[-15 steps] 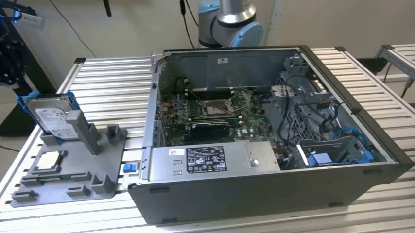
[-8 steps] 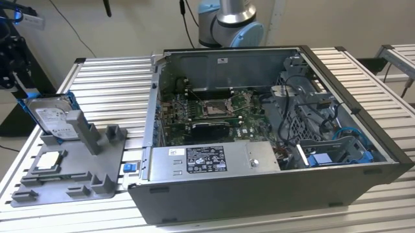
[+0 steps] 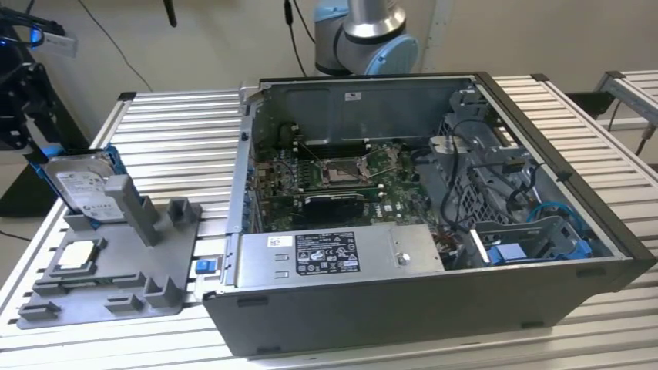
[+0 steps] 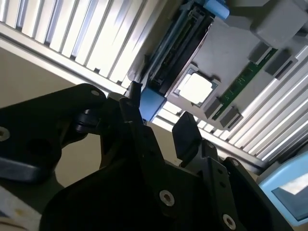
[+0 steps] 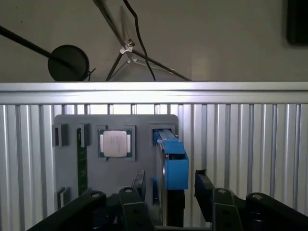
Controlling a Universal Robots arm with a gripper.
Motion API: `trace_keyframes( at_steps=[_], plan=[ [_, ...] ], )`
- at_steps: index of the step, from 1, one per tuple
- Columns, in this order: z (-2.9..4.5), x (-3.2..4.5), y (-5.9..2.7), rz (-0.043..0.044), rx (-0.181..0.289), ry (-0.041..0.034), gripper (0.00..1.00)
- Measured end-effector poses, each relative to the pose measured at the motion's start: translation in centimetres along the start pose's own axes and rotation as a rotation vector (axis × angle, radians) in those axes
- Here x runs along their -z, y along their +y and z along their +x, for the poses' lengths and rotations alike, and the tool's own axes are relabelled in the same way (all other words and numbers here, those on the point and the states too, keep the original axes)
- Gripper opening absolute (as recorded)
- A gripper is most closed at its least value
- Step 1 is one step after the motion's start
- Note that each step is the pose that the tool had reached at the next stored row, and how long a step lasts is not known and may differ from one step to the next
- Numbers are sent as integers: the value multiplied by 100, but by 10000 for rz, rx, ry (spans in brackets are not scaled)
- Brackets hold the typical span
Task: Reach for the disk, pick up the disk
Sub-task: 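Pick up the disk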
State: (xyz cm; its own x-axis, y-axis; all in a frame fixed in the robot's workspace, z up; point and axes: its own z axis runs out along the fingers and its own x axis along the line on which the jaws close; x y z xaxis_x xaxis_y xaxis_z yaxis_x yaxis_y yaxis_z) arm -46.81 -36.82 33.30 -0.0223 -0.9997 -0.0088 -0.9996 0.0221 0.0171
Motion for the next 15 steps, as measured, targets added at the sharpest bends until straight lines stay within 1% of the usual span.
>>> trace_keyframes(
  at_steps=[4, 15],
  plan=[
    [-5, -73, -1, -4, 0, -1, 100],
    [-16, -273, -4, -66, -1, 1, 100]
  ],
)
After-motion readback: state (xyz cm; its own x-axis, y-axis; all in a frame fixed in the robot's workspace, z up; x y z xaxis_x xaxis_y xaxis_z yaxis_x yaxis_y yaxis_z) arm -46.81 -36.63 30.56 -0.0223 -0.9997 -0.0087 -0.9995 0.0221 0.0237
